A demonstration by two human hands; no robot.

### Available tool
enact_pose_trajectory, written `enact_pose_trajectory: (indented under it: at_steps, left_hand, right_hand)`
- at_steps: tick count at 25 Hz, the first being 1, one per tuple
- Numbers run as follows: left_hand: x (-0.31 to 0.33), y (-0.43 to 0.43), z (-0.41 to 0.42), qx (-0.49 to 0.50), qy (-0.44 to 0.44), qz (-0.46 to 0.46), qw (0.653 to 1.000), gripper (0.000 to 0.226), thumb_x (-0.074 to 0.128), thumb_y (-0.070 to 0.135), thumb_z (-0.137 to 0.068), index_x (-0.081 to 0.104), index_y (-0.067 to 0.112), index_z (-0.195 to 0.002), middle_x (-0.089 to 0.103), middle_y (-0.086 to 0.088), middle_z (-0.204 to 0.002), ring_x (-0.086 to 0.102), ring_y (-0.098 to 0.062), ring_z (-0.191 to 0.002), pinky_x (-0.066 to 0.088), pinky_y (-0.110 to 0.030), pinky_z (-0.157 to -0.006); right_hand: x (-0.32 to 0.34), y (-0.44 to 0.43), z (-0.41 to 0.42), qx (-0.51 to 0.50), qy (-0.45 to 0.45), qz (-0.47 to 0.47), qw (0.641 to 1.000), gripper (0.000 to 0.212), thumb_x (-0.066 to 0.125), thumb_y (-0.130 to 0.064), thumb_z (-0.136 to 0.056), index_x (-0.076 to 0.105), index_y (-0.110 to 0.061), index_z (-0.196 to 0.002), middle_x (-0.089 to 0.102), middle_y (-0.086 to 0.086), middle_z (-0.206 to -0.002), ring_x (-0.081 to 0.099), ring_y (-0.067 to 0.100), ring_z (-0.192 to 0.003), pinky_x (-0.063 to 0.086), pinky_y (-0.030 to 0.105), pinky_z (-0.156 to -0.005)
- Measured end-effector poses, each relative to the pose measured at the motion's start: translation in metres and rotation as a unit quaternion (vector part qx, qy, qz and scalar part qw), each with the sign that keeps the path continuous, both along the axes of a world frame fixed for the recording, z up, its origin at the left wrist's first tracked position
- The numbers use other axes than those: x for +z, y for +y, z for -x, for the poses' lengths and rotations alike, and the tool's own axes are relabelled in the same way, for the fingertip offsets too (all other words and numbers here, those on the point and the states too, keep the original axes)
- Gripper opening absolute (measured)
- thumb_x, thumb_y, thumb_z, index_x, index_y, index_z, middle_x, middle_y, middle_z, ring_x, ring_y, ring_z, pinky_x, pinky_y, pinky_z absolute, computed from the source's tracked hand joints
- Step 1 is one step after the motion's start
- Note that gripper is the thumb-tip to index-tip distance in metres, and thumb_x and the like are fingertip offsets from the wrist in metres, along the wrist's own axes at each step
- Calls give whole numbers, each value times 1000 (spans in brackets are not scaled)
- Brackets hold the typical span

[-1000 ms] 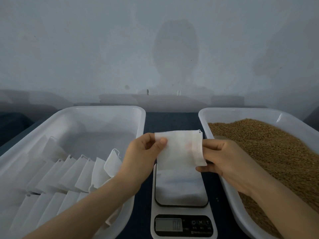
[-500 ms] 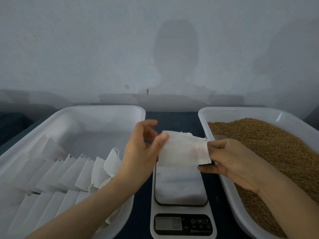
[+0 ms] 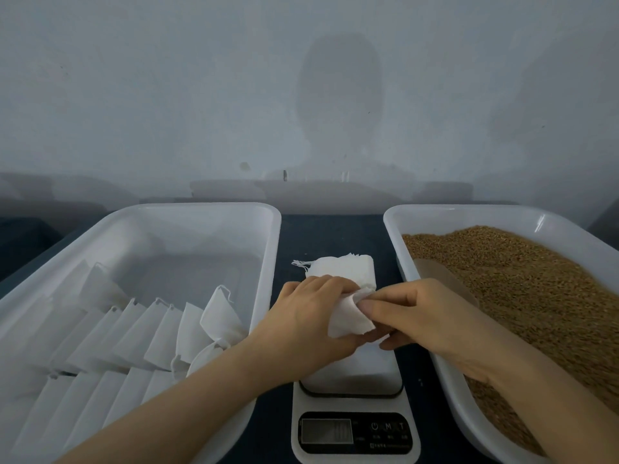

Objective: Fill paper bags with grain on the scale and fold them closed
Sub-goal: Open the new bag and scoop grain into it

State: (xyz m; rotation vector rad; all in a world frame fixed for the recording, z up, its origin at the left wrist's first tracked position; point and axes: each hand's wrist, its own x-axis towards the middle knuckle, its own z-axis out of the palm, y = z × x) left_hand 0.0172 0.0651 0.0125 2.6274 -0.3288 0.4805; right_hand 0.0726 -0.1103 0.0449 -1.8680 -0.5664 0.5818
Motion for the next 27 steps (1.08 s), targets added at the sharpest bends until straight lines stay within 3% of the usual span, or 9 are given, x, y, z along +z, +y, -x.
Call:
enact_pose_trajectory:
  at_steps: [3, 6, 8, 9, 13, 16, 20, 24, 27]
  left_hand:
    - [1, 1, -2, 13, 75, 38, 996, 53, 71, 45, -78, 45, 31, -123, 41, 27, -104, 35, 8, -91, 30, -18, -86]
    - [2, 3, -2, 24, 136, 56, 989, 59, 72, 50, -75, 39, 37, -122, 41, 26, -109, 43, -2, -98, 34, -20, -83]
    - [4, 3, -3, 28, 167, 70, 983, 62, 73, 54, -73, 37, 40, -122, 44, 23, -114, 46, -8, -102, 39, -24, -85]
    - [4, 3, -3, 29, 178, 73, 981, 64, 73, 55, -72, 36, 40, -122, 45, 21, -118, 47, -10, -104, 42, -27, -87]
    - [5, 4, -3, 31, 185, 69, 980, 66, 72, 59, -70, 33, 43, -120, 42, 21, -114, 45, -12, -106, 39, -27, -87]
    - [7, 2, -2, 28, 188, 78, 979, 61, 73, 58, -70, 32, 45, -114, 41, 21, -110, 46, -12, -103, 39, -28, -87]
    - [8, 2, -1, 26, 175, 78, 981, 57, 73, 54, -72, 31, 44, -109, 43, 20, -106, 46, -10, -98, 37, -28, -85]
    - [7, 2, -2, 23, 181, 73, 981, 58, 73, 54, -73, 31, 43, -113, 42, 19, -108, 46, -9, -99, 41, -30, -90]
    - [7, 2, -2, 22, 182, 62, 981, 61, 72, 54, -74, 33, 41, -119, 40, 20, -108, 45, -9, -99, 39, -29, -91]
  right_hand:
    - [4, -5, -1, -24, -3, -3, 1000, 15, 60, -32, -89, 74, -27, -90, 74, -8, -84, 71, 9, -77, 58, 23, -68]
    - [10, -19, -11, -155, -172, 26, 972, 15, 55, -32, -89, 69, -26, -89, 72, -10, -79, 67, 2, -70, 56, 18, -62]
    - [15, -38, -23, -218, -305, 171, 911, 16, 55, -34, -90, 65, -22, -93, 67, -9, -81, 58, -3, -64, 43, 10, -52]
    - [14, -50, -27, -215, -314, 265, 886, 19, 55, -37, -91, 63, -20, -95, 64, -7, -80, 55, -3, -63, 39, 9, -49]
    - [-10, -80, -34, -115, -176, 546, 811, 35, 53, -56, -87, 55, -21, -81, 63, -3, -73, 63, 10, -62, 55, 27, -61]
    - [-17, -84, -39, -120, -174, 544, 812, 42, 46, -55, -91, 56, -19, -72, 62, -2, -67, 62, 13, -60, 55, 30, -64]
    - [-9, -92, -44, -187, -200, 485, 830, 33, 56, -43, -88, 52, -14, -73, 58, 1, -65, 56, 15, -53, 42, 24, -47]
    - [-3, -123, -41, -245, -298, 496, 778, 24, 63, -38, -83, 46, -22, -89, 59, -3, -66, 59, 12, -51, 53, 31, -48]
    - [-7, -137, -41, -268, -333, 530, 733, 19, 55, -25, -89, 51, -19, -106, 55, -2, -71, 56, 15, -59, 54, 34, -57]
